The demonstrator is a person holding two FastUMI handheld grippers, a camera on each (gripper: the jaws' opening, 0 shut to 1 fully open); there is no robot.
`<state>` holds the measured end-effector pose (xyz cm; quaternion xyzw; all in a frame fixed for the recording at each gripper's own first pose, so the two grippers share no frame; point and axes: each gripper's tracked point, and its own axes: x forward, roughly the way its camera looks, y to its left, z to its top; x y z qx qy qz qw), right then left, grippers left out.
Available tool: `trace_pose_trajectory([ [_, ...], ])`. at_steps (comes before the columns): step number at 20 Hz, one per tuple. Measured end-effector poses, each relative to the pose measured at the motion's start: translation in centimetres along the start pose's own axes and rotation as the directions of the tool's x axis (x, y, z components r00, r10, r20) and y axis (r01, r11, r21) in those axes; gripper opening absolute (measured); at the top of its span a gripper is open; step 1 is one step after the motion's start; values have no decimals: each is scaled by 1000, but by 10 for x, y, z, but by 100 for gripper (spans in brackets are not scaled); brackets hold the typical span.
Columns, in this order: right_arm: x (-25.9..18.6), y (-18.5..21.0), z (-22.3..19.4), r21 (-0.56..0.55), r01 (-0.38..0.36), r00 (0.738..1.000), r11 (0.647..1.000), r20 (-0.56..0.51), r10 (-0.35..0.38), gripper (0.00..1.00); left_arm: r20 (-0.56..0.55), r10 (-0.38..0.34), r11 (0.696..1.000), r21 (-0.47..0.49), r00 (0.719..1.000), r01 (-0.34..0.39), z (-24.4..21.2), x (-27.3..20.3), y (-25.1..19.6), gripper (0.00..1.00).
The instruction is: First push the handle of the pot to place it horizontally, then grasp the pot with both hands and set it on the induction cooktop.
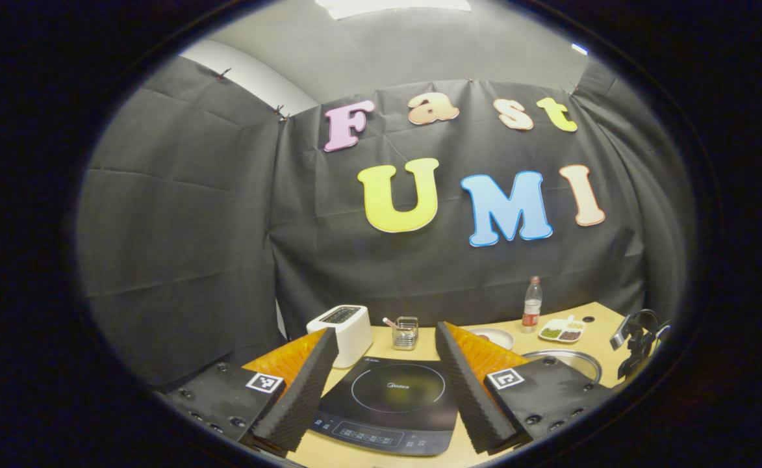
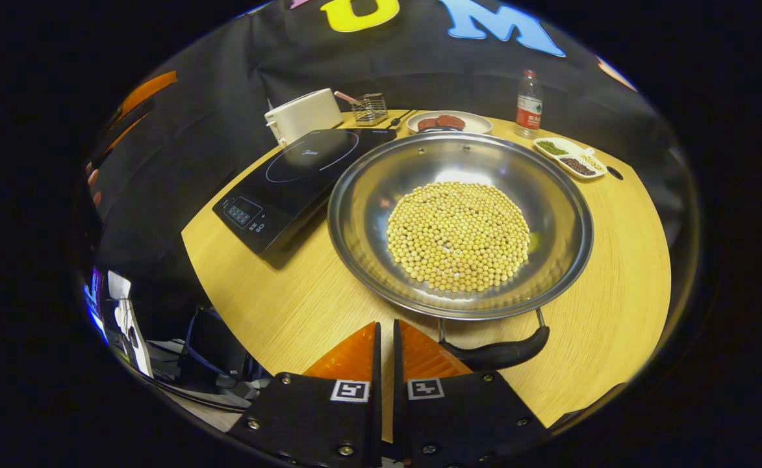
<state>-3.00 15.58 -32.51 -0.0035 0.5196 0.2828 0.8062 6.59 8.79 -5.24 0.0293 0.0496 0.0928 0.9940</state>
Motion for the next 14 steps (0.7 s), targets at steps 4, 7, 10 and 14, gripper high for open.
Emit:
trace_pose_trajectory([
  [4,-5,-10,0,60,3,1000,998,10,-4,1,-1,-29,1000,3,1000,29,0,8,-19,100],
  [7,-10,-28,-1,68,40,999,997,14,-41,1,1,-53,999,-2,999,53,2,12,-36,100],
  [10,-14,-47,-1,96,74,997,993,18,-76,1,1,-74,997,-7,997,74,1,17,-50,100],
  [14,-18,-72,0,119,118,992,986,19,-121,1,1,-96,995,-13,995,96,2,24,-68,100],
])
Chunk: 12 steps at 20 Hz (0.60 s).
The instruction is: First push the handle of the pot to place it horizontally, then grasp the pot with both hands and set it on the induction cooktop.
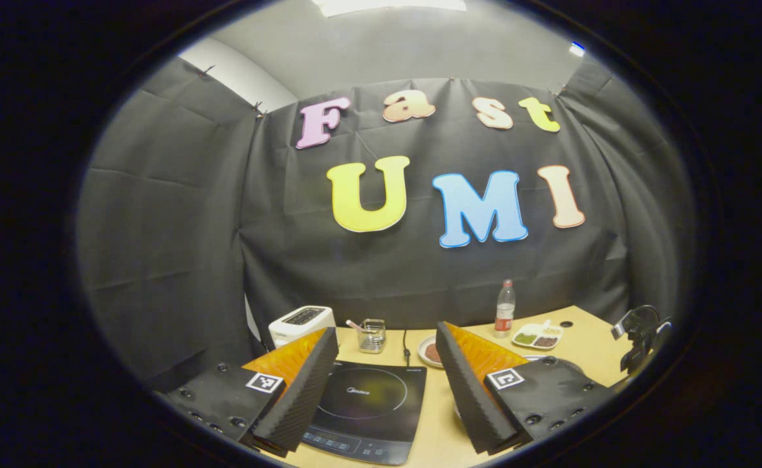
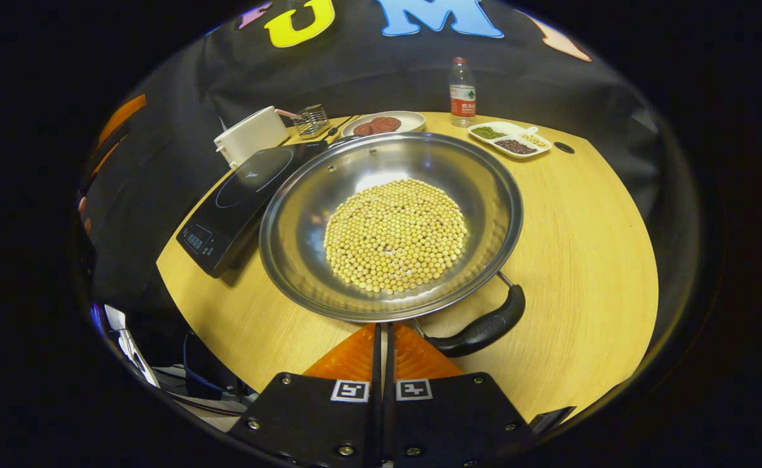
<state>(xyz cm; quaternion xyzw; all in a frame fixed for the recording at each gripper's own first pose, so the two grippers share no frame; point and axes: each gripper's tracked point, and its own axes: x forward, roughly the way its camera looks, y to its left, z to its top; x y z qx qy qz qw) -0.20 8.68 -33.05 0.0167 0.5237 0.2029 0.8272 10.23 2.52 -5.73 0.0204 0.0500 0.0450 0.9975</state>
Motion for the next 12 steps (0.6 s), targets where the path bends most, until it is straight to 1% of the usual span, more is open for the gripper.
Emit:
trace_pose_trajectory([
  [4,-2,-22,4,-22,40,999,999,4,-40,1,2,-11,1000,-2,1000,11,0,8,-14,100],
  [8,-3,-46,7,-49,87,996,995,7,-86,1,-5,-21,1000,-8,1000,21,-5,19,-29,96],
  [10,-3,-56,10,-44,103,995,994,11,-103,1,-7,-24,1000,-4,1000,24,-7,22,-36,94],
  [12,-2,-67,14,-26,109,994,994,14,-109,1,-11,-25,1000,-1,1000,25,-11,27,-43,94],
])
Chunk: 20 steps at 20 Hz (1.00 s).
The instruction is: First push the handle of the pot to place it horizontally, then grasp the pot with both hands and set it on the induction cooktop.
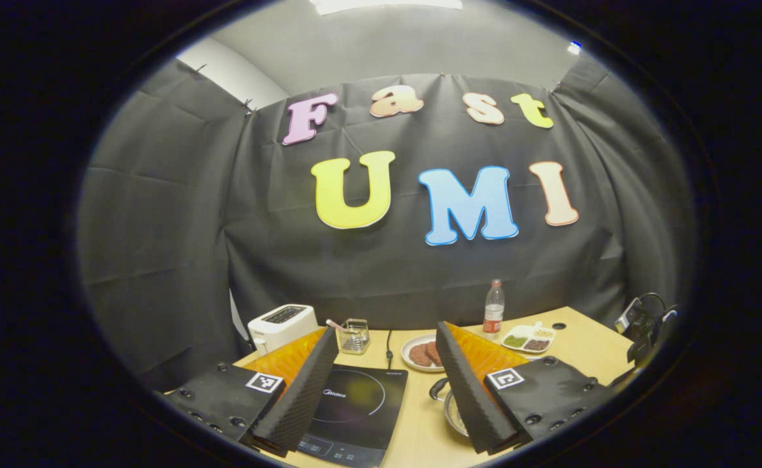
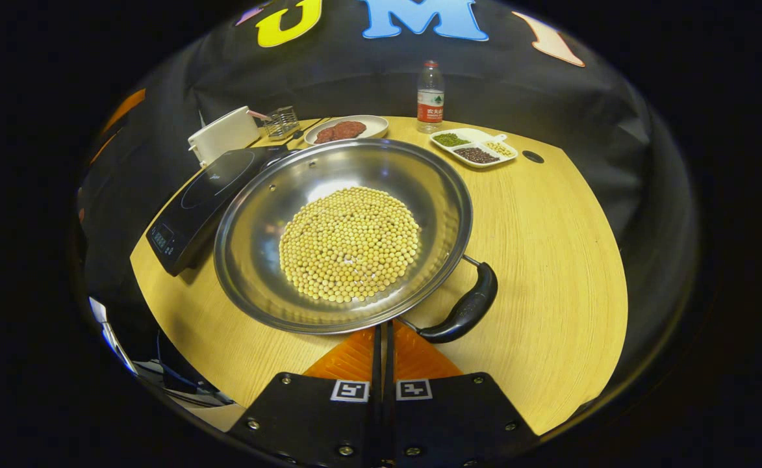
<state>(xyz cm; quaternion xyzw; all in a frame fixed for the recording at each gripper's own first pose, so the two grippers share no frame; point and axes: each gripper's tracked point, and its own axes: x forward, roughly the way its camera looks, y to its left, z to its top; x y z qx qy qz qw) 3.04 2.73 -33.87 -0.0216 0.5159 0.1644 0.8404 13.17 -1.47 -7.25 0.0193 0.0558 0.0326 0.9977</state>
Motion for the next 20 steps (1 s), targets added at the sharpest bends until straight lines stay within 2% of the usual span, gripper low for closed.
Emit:
trace_pose_trajectory([
  [1,1,-6,3,9,7,1000,1000,1,-7,1,-4,2,1000,1,1000,-2,-3,3,-3,98],
  [3,3,-19,8,15,31,1000,999,2,-31,1,-7,4,1000,-1,1000,-4,-5,7,-8,94],
  [4,5,-25,10,11,41,999,999,6,-41,1,-5,5,1000,-3,1000,-5,-5,9,-10,98],
  [7,9,-44,19,17,71,997,997,21,-72,1,-20,4,1000,-2,1000,-4,-14,13,-17,94],
  [8,11,-49,21,29,81,996,996,25,-82,1,-27,3,1000,1,1000,-3,-16,14,-18,98],
  [14,13,-78,36,126,149,984,981,76,-160,1,-67,-28,1000,-4,997,28,-37,20,-38,100],
  [16,11,-82,40,150,152,981,977,93,-167,1,-84,-38,999,-10,996,37,-47,24,-45,98],
  [17,8,-83,41,158,152,980,976,105,-170,1,-94,-44,999,-13,995,43,-53,26,-49,100],
  [18,5,-84,43,164,153,977,974,122,-174,6,-104,-51,999,-14,993,50,-58,29,-52,98],
  [20,-6,-88,61,191,146,960,971,210,-186,9,-123,-66,998,-10,990,65,-69,33,-58,100],
])
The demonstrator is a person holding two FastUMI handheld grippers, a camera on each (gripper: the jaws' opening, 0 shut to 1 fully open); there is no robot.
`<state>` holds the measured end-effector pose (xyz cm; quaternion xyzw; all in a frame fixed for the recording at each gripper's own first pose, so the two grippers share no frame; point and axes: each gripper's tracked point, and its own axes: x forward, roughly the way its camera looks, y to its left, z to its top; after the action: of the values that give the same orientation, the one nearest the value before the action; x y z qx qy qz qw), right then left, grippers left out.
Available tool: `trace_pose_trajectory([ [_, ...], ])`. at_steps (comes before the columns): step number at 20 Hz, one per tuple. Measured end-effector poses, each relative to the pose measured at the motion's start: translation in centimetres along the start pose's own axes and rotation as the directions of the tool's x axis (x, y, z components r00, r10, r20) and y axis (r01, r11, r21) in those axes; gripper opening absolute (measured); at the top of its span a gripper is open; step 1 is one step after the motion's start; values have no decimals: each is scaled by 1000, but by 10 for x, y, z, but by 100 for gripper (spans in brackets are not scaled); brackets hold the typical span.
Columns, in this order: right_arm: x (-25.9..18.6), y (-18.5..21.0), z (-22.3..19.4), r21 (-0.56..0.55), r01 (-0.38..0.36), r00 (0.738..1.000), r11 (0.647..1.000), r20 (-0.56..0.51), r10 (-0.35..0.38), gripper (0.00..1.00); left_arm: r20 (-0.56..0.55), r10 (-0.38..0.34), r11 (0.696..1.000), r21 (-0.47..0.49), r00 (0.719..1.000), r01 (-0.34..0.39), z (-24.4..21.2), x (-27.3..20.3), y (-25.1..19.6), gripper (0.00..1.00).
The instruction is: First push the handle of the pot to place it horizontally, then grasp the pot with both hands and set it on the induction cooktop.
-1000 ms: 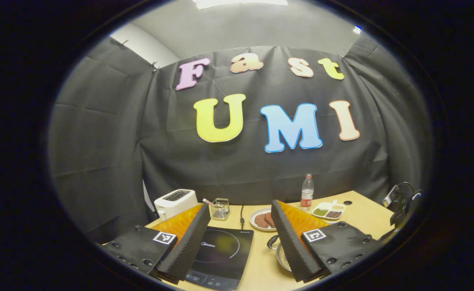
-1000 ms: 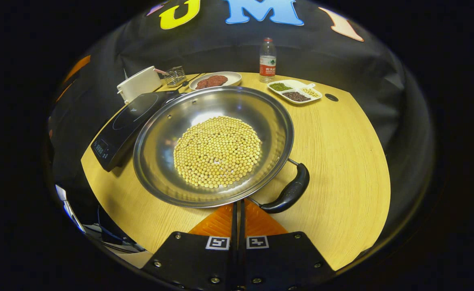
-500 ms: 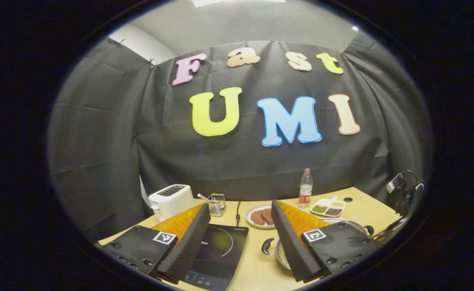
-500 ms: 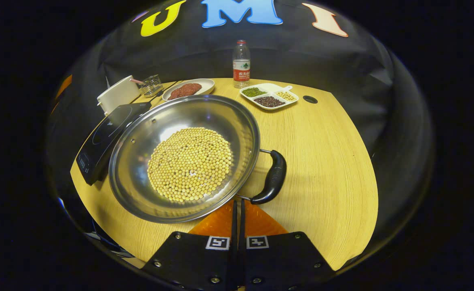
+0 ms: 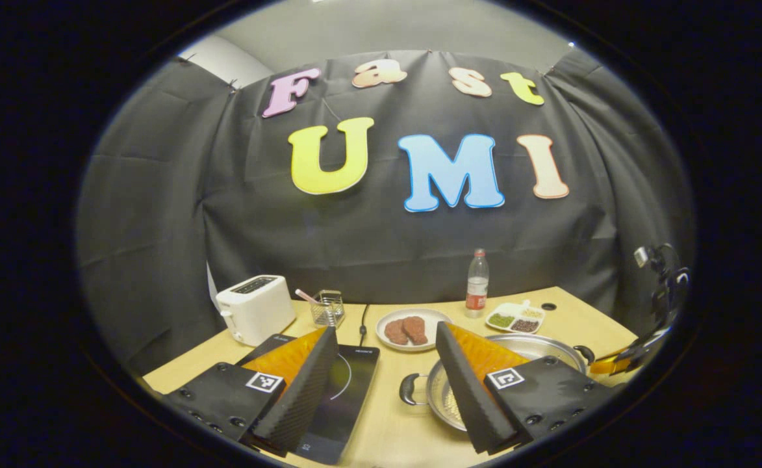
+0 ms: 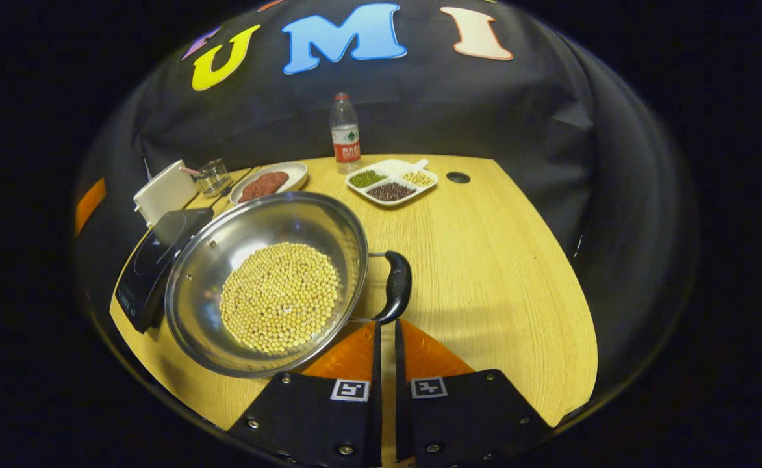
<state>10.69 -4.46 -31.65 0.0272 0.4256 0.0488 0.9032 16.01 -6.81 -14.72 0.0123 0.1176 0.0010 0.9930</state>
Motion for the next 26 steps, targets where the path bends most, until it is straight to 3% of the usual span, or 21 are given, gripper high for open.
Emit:
trace_pose_trajectory([
  [1,-5,2,13,24,-12,999,1000,49,11,9,-8,-8,1000,1,1000,8,-5,4,-2,98],
  [2,-10,3,22,52,-29,996,998,92,24,15,-16,-18,1000,1,1000,18,-8,8,-5,94],
  [3,-14,5,30,74,-44,992,996,121,34,36,-26,-29,1000,1,999,29,-14,12,-9,94],
  [4,-14,1,34,92,-36,990,995,143,22,57,-39,-45,999,1,998,45,-19,16,-12,100],
  [5,-13,-2,39,109,-27,988,994,157,10,79,-53,-66,998,-3,996,66,-25,21,-18,94],
  [6,-9,-3,40,124,-17,987,992,159,-3,100,-72,-92,996,-11,993,91,-32,27,-24,98],
  [7,-9,-5,39,134,-10,988,991,152,-10,100,-94,-114,993,-21,989,112,-41,32,-29,94],
  [9,-5,-5,36,133,-6,990,991,139,-13,100,-142,-147,989,-38,979,143,-60,45,-37,94],
  [10,-2,-5,35,125,-4,991,992,133,-13,100,-159,-150,989,-38,976,146,-66,50,-38,99],
  [11,0,-5,35,117,-1,992,993,129,-14,100,-171,-154,988,-36,973,150,-72,55,-40,94],
  [12,2,-5,34,107,1,992,994,125,-14,100,-182,-159,987,-33,970,155,-77,60,-41,99],
  [16,14,-6,29,88,12,995,996,97,-21,100,-244,-171,985,-38,955,167,-107,77,-44,100],
  [19,23,-4,28,85,6,996,996,83,-13,100,-302,-171,985,-19,938,174,-132,87,-45,100],
  [21,29,-2,24,76,-3,998,997,68,-2,100,-347,-175,984,-24,921,177,-149,94,-46,94],
  [26,47,3,17,56,-9,1000,998,30,7,100,-417,-174,984,-34,892,176,-174,109,-46,99],
])
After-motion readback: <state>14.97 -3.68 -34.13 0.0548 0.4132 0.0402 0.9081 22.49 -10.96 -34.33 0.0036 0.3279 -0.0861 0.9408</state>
